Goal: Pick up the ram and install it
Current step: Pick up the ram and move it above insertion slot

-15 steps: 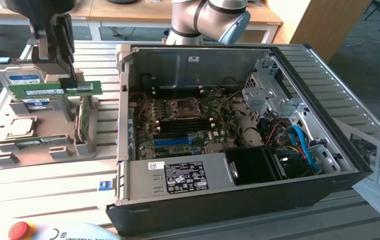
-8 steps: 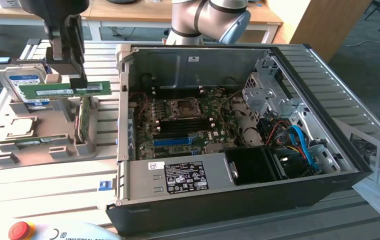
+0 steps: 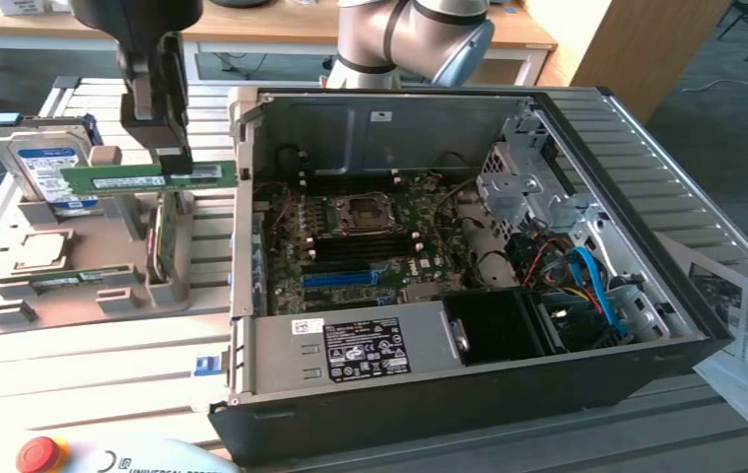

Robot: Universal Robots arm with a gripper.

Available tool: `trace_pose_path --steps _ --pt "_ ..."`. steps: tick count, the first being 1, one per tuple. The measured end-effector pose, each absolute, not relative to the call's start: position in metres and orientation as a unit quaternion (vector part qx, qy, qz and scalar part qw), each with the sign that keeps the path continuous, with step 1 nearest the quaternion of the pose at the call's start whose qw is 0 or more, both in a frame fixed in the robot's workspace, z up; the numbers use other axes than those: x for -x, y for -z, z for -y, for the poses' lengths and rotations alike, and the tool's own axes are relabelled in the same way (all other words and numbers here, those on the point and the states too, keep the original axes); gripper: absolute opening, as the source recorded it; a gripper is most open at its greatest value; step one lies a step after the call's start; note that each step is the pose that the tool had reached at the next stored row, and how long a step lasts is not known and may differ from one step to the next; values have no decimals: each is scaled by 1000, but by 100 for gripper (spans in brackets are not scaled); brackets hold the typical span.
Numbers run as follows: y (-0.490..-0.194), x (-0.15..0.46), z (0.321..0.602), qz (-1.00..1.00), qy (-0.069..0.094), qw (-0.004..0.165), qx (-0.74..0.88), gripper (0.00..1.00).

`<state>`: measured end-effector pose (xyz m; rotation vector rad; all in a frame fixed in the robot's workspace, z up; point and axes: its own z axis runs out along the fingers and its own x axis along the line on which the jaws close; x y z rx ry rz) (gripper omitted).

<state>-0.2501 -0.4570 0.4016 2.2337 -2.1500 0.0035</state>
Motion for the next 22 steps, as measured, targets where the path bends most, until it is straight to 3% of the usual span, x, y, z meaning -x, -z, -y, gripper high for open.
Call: trace_pose_path --steps 22 --pt "-402 205 460 693 1 22 -720 12"
